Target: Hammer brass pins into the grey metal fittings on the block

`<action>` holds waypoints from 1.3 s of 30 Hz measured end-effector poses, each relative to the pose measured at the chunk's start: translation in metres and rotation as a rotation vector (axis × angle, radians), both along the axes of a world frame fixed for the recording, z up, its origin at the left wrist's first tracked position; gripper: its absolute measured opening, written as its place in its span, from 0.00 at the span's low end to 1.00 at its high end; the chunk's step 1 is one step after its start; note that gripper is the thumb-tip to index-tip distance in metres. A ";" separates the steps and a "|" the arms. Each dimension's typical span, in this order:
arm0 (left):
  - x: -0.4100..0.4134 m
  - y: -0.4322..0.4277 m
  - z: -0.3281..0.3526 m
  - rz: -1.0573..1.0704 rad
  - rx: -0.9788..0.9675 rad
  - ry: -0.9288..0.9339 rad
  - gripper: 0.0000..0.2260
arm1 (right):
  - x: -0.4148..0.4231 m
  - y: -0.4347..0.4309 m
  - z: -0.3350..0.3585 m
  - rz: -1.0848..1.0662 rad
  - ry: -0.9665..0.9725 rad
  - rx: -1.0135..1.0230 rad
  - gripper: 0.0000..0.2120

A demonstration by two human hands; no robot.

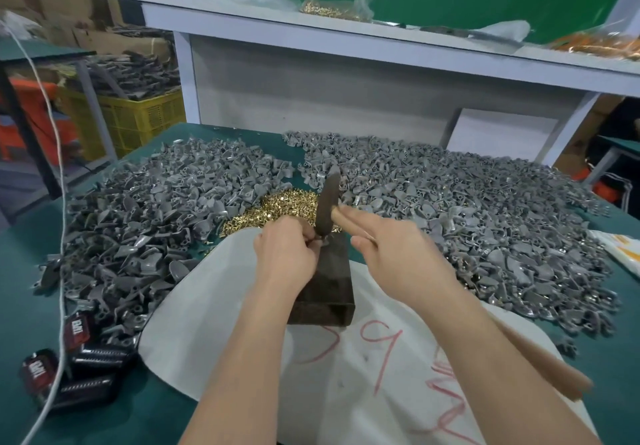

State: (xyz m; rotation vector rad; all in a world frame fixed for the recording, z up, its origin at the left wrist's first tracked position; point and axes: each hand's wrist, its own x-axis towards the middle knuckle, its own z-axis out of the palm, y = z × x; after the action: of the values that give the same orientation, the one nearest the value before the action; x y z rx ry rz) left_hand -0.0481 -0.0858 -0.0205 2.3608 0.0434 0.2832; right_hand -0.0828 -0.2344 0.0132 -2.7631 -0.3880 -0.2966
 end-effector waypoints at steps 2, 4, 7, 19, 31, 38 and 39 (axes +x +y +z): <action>0.000 0.000 0.000 0.005 0.006 0.013 0.02 | 0.002 0.000 0.006 -0.007 -0.148 0.118 0.21; 0.002 -0.001 0.001 0.011 0.020 0.010 0.04 | 0.003 -0.003 0.007 -0.018 -0.305 0.274 0.21; 0.002 0.000 0.000 0.009 0.008 0.001 0.03 | 0.000 0.001 0.000 -0.010 -0.129 0.075 0.22; 0.002 -0.001 -0.003 0.016 0.017 -0.012 0.03 | 0.046 -0.007 -0.037 -0.270 0.212 0.399 0.15; -0.002 -0.011 0.002 -0.075 -0.034 -0.035 0.05 | 0.046 0.001 -0.029 -0.031 0.122 0.503 0.09; -0.001 -0.010 0.002 -0.018 -0.103 -0.091 0.12 | 0.071 -0.019 -0.006 -0.347 0.043 0.805 0.16; -0.001 -0.009 0.002 -0.004 -0.115 -0.101 0.13 | 0.076 -0.025 0.001 -0.417 0.035 0.849 0.24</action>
State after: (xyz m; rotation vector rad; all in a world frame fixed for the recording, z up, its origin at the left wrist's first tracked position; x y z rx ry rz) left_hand -0.0491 -0.0949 -0.0188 2.2293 0.0066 0.3872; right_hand -0.0072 -0.2589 0.0142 -1.9719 0.2843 -0.3956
